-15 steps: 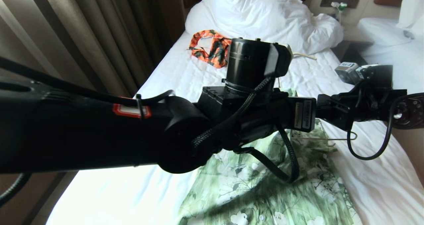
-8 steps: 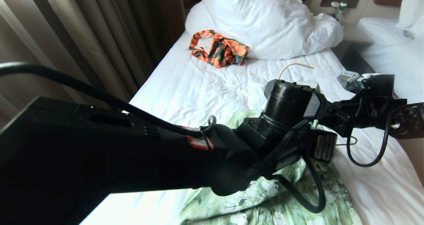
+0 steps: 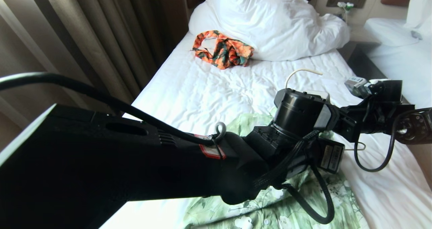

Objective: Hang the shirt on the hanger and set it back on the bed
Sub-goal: Hook one side of the shirt onto the hanger

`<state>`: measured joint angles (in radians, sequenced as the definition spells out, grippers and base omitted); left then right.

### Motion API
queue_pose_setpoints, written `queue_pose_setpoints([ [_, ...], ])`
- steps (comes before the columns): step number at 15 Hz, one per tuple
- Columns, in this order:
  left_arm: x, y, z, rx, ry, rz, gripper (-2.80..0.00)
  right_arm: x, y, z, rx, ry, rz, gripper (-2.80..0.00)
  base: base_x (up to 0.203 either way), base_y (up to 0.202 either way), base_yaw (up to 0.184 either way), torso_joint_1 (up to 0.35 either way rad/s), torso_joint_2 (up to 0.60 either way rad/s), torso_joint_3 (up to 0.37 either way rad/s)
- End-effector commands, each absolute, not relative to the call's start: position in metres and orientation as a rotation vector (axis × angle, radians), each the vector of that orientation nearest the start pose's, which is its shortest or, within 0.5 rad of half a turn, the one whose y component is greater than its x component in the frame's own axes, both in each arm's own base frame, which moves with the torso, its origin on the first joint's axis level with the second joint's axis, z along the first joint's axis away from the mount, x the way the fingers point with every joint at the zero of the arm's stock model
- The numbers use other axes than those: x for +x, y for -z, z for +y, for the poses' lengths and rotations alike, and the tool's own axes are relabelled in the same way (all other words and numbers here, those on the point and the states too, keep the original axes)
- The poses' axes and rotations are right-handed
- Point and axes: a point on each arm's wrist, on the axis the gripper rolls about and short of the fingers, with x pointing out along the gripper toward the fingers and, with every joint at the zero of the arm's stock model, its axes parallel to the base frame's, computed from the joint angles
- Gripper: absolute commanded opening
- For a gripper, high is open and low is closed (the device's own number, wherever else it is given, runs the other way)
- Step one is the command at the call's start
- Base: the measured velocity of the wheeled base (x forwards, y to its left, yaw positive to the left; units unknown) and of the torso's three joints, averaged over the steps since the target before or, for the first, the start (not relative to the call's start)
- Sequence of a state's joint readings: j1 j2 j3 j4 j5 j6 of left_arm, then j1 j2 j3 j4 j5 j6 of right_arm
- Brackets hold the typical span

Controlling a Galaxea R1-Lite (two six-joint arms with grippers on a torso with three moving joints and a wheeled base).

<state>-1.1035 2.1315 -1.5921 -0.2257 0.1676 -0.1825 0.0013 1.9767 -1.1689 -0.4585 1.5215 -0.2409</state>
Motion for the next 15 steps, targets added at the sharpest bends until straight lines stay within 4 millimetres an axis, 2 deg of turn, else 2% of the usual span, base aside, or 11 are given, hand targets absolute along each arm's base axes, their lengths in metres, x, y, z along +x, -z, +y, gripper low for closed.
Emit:
queue_pose_setpoints([
  [1,0.194,-0.197,-0.389,0.039,0.899,0.360,0.00,0.372,-0.172,0.023,0.072,-1.532,0.091,-2.80,0.000,0.000,0.000,0.000,0.00,0.000],
  [5,0.162,-0.202,-0.358,0.073,0.901,0.385,0.00,0.374,-0.176,0.025,0.059,-1.537,0.077,-2.80,0.000,0.000,0.000,0.000,0.00,0.000],
  [7,0.153,-0.198,-0.346,0.092,0.871,0.387,0.00,0.375,-0.176,0.025,0.058,-1.538,0.076,-2.80,0.000,0.000,0.000,0.000,0.00,0.000],
  [8,0.150,-0.196,-0.340,0.095,0.858,0.384,-2.80,0.374,-0.177,0.026,0.057,-1.539,0.075,-2.80,0.000,0.000,0.000,0.000,0.00,0.000],
  [11,0.149,-0.215,-0.309,0.056,0.825,0.341,-2.80,0.374,-0.177,0.034,0.064,-1.561,0.084,-2.80,0.000,0.000,0.000,0.000,0.00,0.000],
  [14,0.157,-0.241,-0.268,0.017,0.773,0.278,-2.80,0.371,-0.183,0.043,0.070,-1.584,0.091,-2.80,0.000,0.000,0.000,0.000,0.00,0.000],
  [15,0.163,-0.244,-0.255,0.015,0.766,0.275,-2.80,0.372,-0.186,0.044,0.083,-1.586,0.105,-2.80,0.000,0.000,0.000,0.000,0.00,0.000],
])
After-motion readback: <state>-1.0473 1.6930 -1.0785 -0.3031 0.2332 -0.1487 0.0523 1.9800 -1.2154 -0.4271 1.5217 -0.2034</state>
